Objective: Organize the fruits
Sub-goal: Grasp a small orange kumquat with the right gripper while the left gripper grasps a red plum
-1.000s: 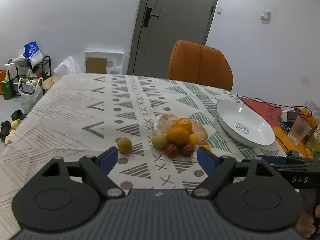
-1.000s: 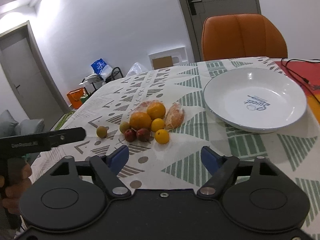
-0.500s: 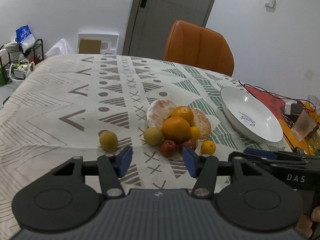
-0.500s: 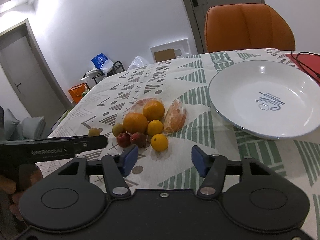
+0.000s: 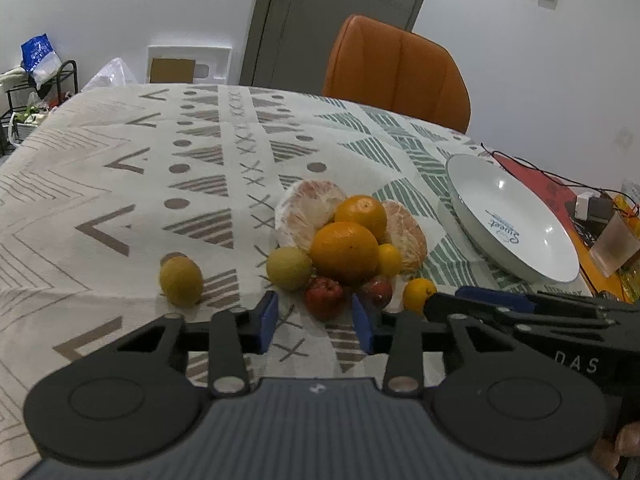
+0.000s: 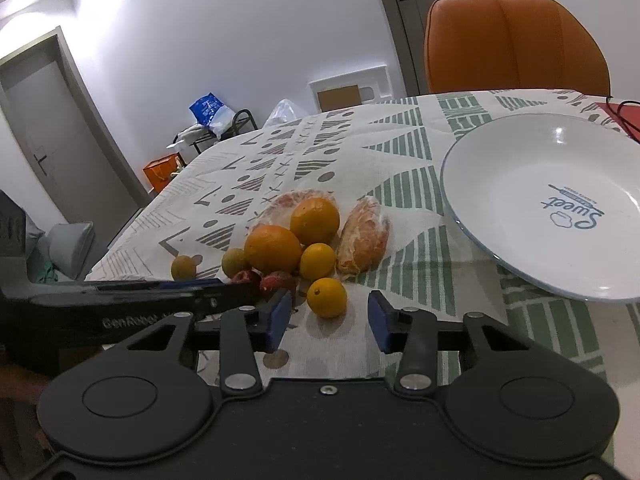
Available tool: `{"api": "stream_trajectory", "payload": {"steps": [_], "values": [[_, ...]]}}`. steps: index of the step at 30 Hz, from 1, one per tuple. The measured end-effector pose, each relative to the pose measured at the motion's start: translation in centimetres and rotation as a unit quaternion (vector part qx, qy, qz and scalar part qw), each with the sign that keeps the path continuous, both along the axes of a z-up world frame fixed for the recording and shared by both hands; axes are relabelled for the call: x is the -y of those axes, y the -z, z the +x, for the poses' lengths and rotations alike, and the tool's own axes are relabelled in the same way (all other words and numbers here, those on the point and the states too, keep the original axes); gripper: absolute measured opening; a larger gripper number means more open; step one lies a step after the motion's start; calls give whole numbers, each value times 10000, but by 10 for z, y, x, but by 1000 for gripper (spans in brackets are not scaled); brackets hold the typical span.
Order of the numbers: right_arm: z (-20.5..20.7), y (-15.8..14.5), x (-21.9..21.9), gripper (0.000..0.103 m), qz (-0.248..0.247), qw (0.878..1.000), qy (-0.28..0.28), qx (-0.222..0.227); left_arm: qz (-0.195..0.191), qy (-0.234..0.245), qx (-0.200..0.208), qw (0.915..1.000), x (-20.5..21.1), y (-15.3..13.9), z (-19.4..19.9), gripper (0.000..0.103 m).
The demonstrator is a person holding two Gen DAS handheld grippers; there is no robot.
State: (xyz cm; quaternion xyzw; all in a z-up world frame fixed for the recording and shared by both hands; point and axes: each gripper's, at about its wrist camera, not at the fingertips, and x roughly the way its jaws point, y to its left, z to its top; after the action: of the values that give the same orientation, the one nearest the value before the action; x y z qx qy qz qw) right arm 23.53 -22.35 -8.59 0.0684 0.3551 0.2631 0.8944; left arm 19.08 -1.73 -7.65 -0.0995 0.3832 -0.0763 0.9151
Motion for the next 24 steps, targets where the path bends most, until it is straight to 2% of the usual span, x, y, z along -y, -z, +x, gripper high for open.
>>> {"api": "stream_trajectory", "payload": {"steps": [3,6,7,16,24], "values": [[5,6,-3,41,-42,10000,-10,-61,66,15,75,9999,3,2,2,35],[6,8,-7,31,-71,10000,-61,-10,63,20,111,9999,2,3,3,27],[6,9,-9,22,-83,9999,-108,-24,44,58,115,9999,2,3,3,21],[-5,0,4,21,145,9998,-112,59,19,-13,118,9999,2,-7,-4,21],[-15,-16,27,21,313,9988,150,349,114,60,438,9990,16,-26,-14,21]]}}
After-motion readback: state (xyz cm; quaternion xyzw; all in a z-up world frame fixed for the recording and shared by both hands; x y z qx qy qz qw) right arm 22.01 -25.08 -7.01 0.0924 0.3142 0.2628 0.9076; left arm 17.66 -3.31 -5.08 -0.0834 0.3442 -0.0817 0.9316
